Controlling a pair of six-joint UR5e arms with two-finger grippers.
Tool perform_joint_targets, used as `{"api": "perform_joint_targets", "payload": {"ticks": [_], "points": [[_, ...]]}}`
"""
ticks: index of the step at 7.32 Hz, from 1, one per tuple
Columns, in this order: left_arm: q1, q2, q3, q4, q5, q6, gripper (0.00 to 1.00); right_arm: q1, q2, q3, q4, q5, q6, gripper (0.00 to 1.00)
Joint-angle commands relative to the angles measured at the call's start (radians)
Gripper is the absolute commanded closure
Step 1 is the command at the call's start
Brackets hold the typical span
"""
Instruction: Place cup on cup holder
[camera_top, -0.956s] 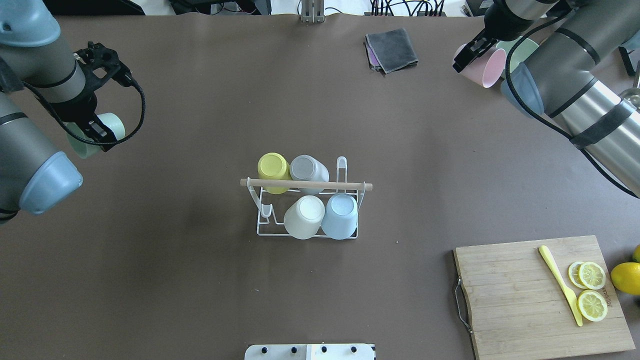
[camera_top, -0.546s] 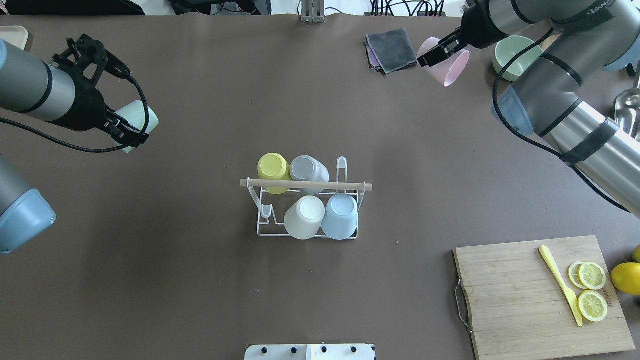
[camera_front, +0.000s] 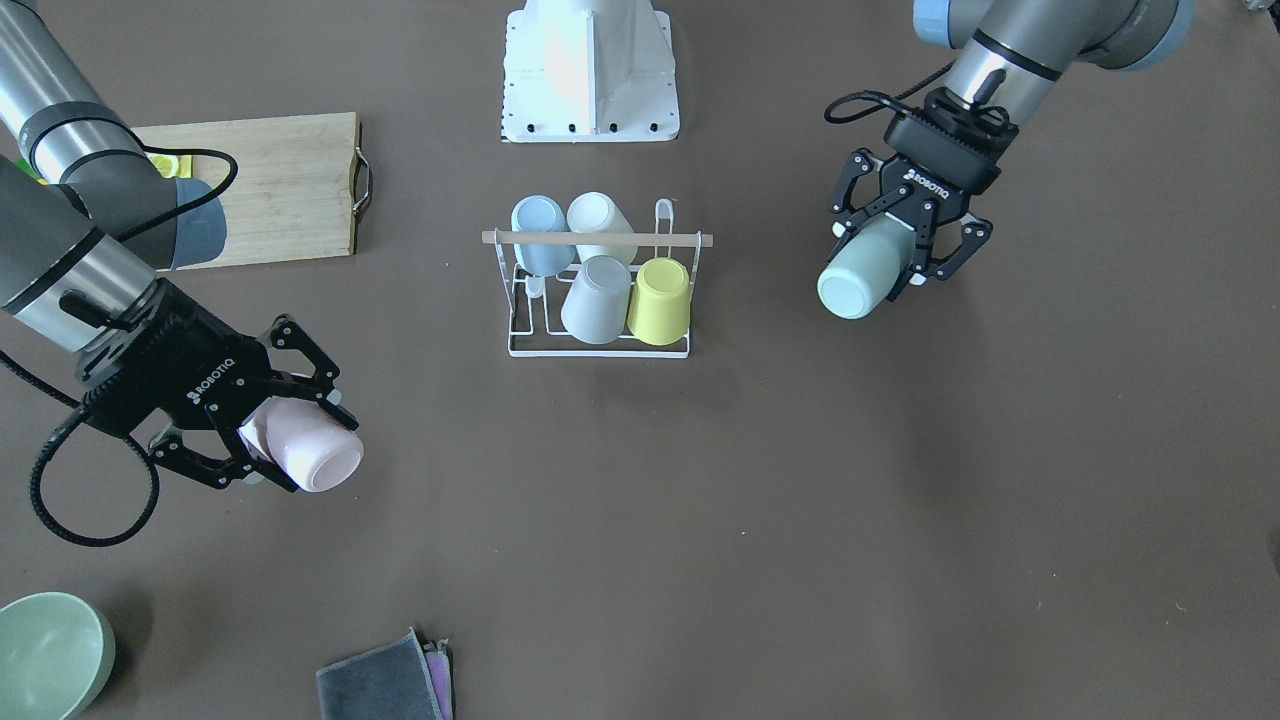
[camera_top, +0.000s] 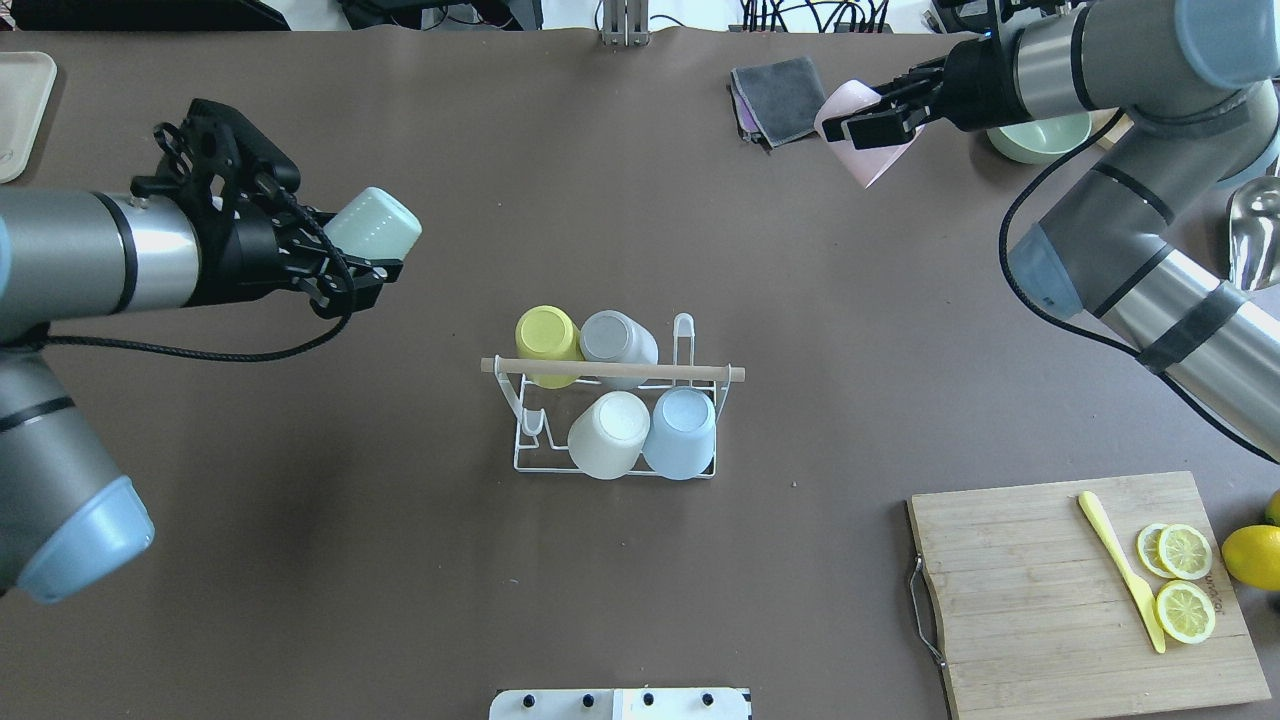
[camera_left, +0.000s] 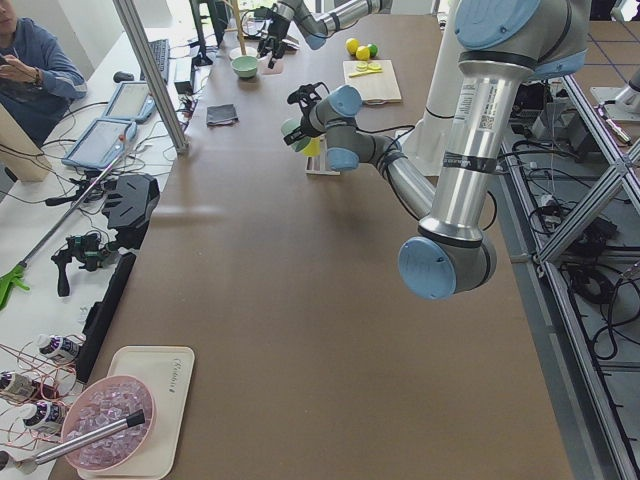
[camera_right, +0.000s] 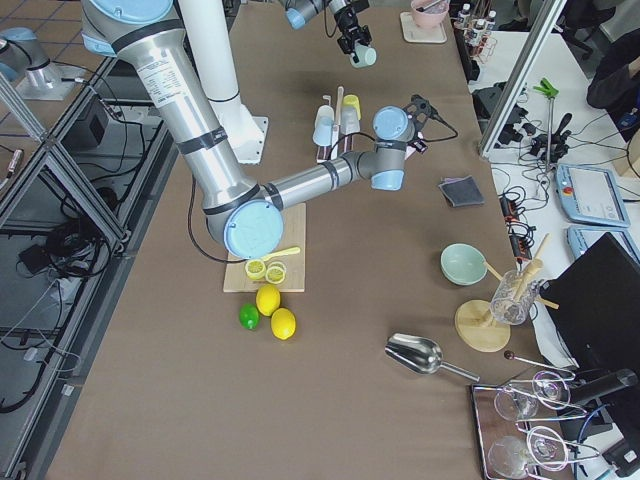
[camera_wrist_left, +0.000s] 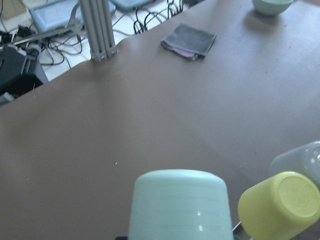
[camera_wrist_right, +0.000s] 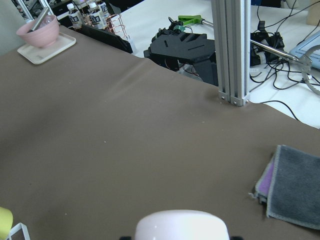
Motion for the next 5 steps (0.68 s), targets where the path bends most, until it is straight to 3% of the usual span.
{"api": "perform_joint_targets", "payload": {"ticks": [1, 3, 5], "points": [[0.146, 0.050, 0.001, -0.188, 0.219, -0.008, 0.70, -0.108, -0.013, -0.052, 0.248, -0.163, 0.104, 1.00], [0.192, 0.056, -0.007, -0.230, 0.320, -0.001, 0.70, -0.116, -0.002, -0.063, 0.363, -0.210, 0.179, 1.00], [0.296, 0.059, -0.016, -0.230, 0.492, 0.005, 0.69, -0.138, 0.007, -0.082, 0.518, -0.291, 0.229, 1.00]]}}
